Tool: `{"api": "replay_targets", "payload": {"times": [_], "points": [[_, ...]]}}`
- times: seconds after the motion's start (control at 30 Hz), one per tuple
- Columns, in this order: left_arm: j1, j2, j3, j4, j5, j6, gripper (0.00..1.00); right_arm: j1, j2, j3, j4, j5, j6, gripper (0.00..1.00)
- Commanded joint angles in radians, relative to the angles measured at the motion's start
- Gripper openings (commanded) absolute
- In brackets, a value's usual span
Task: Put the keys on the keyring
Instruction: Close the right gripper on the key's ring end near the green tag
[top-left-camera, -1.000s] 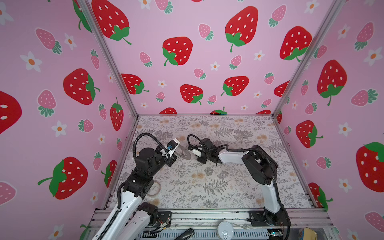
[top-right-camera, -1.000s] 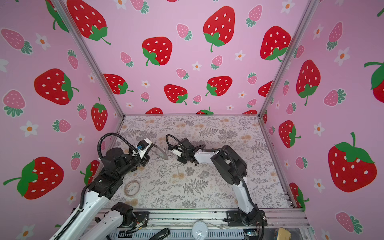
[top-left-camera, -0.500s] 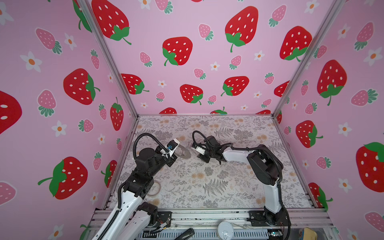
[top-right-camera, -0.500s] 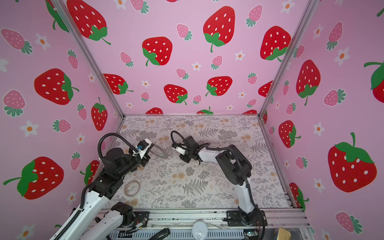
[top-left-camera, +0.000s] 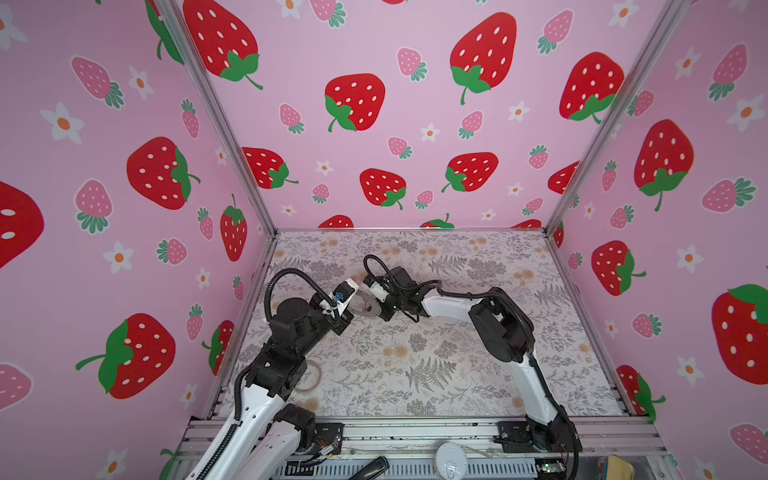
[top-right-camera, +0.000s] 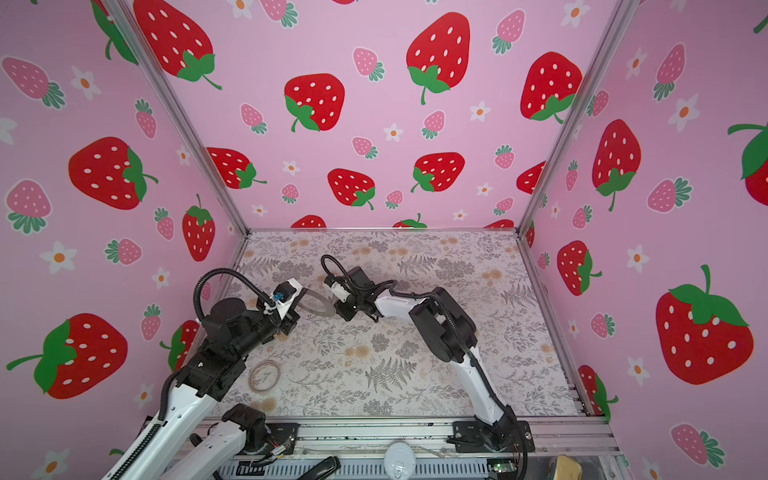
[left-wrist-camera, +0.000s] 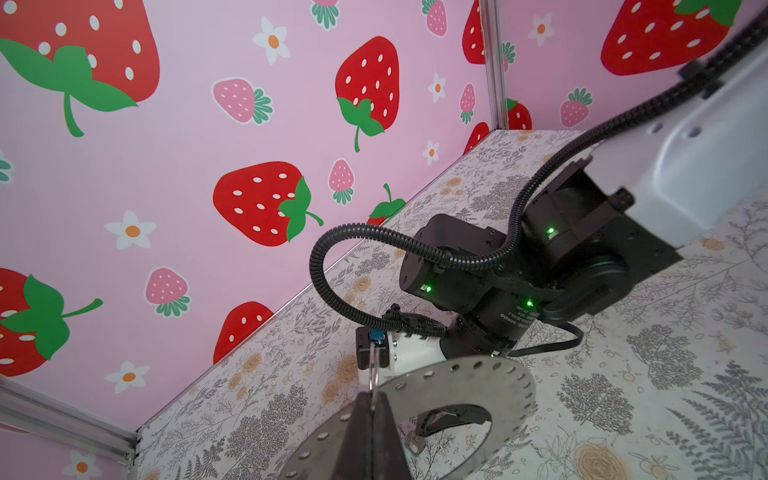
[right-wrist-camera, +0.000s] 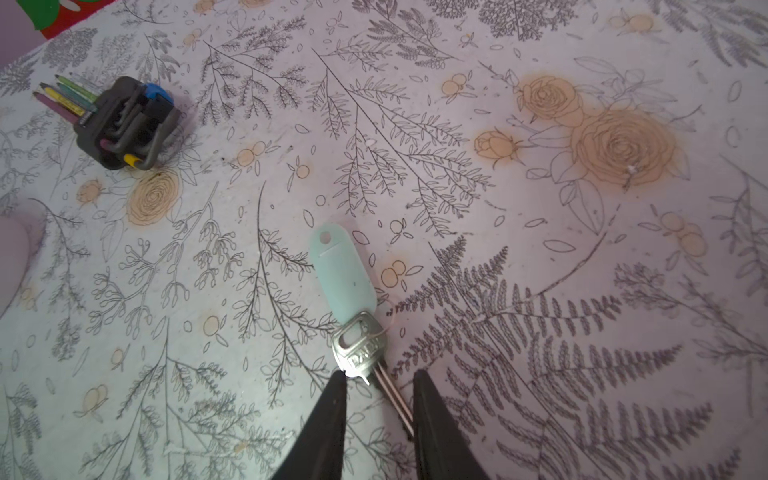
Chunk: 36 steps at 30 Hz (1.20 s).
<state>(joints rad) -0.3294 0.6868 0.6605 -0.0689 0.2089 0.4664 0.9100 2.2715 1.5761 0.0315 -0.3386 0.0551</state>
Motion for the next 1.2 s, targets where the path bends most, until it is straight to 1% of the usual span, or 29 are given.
{"api": "replay_targets", "payload": {"times": [0.0,0.43,0.67,0.77,1.03,1.1,1.17], "points": [[-0.003,-0.011,-0.004,0.038,-0.005,-0.001,0.00,0.009,0.037,0.039,-0.031,-0.004,0.077,0.30],[-0.003,-0.005,-0.010,0.038,-0.008,-0.001,0.00,0.022,0.093,0.098,-0.004,0.018,0.123,0.34],[-0.003,0.002,-0.015,0.042,-0.009,0.000,0.00,0.030,0.126,0.143,-0.026,0.018,0.123,0.34],[-0.003,0.002,-0.017,0.041,-0.012,0.004,0.00,0.032,0.135,0.154,-0.033,0.013,0.120,0.31],[-0.003,0.007,-0.019,0.042,-0.019,0.012,0.00,0.035,0.123,0.148,-0.039,0.013,0.099,0.18],[-0.003,0.007,-0.019,0.043,-0.019,0.015,0.00,0.035,0.114,0.139,-0.036,0.014,0.088,0.17],[-0.003,0.007,-0.021,0.043,-0.020,0.015,0.00,0.038,0.106,0.130,-0.036,0.018,0.079,0.13]]}}
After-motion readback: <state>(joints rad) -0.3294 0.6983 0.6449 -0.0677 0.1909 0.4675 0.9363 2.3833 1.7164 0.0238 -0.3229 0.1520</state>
